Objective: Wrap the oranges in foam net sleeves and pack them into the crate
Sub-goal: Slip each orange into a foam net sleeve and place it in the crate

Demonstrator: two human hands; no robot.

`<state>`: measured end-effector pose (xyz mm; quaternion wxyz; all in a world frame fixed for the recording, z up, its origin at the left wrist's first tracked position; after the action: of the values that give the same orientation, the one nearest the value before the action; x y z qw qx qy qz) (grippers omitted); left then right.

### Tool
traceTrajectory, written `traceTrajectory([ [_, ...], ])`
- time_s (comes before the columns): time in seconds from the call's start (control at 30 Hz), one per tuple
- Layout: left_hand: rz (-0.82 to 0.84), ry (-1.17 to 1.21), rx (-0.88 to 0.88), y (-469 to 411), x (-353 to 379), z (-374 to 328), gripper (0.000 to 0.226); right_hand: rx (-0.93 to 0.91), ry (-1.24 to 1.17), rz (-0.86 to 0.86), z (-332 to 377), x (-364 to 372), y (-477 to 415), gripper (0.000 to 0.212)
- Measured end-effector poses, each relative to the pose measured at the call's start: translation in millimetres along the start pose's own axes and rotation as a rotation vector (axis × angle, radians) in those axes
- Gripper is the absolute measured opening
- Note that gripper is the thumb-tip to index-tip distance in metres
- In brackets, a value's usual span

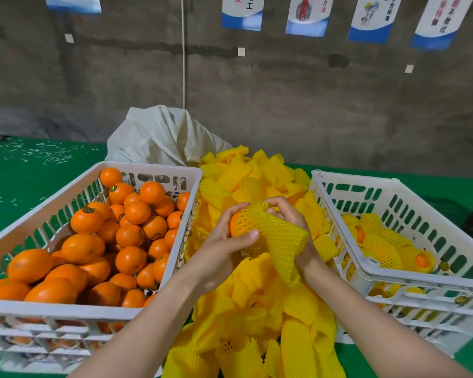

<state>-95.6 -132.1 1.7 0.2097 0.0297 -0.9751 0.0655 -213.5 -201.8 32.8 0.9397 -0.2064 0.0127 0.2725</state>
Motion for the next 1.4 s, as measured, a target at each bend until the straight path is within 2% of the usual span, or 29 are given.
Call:
traceTrajectory([
  [0.07, -0.101, -0.058, 0.007, -1.7, 2.5, 0.4, 0.073, -0.048, 0.092, -0.054, -4.7, 2.3, 3.3, 0.011],
  [0.13, -0.194, 0.031, 0.034, -3.3, 5.4, 1.4, 0.078, -0.086, 0.143, -0.118, -4.0, 5.7, 4.2, 0.019],
  [0.2, -0.207, 0.142, 0.08, -6.5, 8.2, 1.5, 0.071, -0.12, 0.201, -0.177, -1.1, 9.6, 5.6, 0.027],
  [0.27, -0.199, 0.196, 0.111, -10.6, 12.3, 0.6, 0.058, -0.158, 0.245, -0.233, -0.3, 15.1, 8.7, 0.023],
  [0.37, -0.293, 0.204, 0.108, -17.9, 16.6, 2.8, 0.046, -0.195, 0.238, -0.273, 1.0, 23.0, 12.2, 0.017],
  [0.47, -0.393, 0.195, 0.074, -21.0, 14.8, 6.1, 0.033, -0.048, -0.037, -0.277, -2.0, 21.0, 5.1, 0.014],
  [0.53, -0.43, 0.213, -0.002, -21.3, 13.2, 6.1, 0.039, 0.08, -0.24, -0.307, -5.5, 15.1, -2.0, 0.022],
  [0.63, -0.408, 0.32, -0.126, -17.6, 15.8, 7.9, 0.044, 0.169, -0.296, -0.286, -5.9, 7.9, -6.8, 0.023],
  [0.73, -0.361, 0.38, -0.167, -13.8, 19.9, 8.3, 0.053, 0.188, -0.422, -0.249, -7.8, 5.7, -8.1, 0.014],
  [0.83, -0.394, 0.371, -0.144, -16.5, 21.1, 7.3, 0.05, 0.291, -0.537, -0.243, -14.7, 11.9, -6.1, 0.03],
  [0.93, -0.464, 0.234, -0.076, -19.9, 18.3, 3.8, 0.017, 0.421, -0.606, -0.174, -19.5, 11.7, -6.2, 0.04],
  [1.03, -0.517, 0.107, -0.001, -20.4, 12.7, -0.5, 0.013, 0.493, -0.654, -0.039, -18.7, 11.2, -7.0, 0.054],
  [1.13, -0.481, -0.032, 0.08, -18.9, 15.9, 1.9, 0.018, 0.473, -0.657, 0.014, -19.4, 16.7, -5.3, 0.063],
  [1.2, -0.482, -0.146, 0.148, -16.9, 16.4, 1.8, 0.03, 0.473, -0.566, -0.032, -15.7, 20.8, -5.5, 0.061],
  [1.3, -0.527, -0.516, 0.329, -14.1, 11.5, -1.6, 0.049, 0.465, -0.478, -0.073, -15.6, 20.7, -4.7, 0.067],
  [1.4, -0.678, -0.852, 0.439, -9.4, 7.5, -3.3, 0.046, 0.49, -0.53, -0.071, -21.7, 19.8, -4.7, 0.066],
])
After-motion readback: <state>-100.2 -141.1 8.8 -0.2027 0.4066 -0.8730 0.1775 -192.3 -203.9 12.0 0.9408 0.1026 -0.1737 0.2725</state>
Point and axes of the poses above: each hand's wrist, its own y-axis away from the middle knuckle, its own x-axis out of the palm, z = x × y, the point moved 2 cm from there along -y, towards the middle knuckle, and after that the axes turned 7 degrees about -y, right-handed, at the moved point
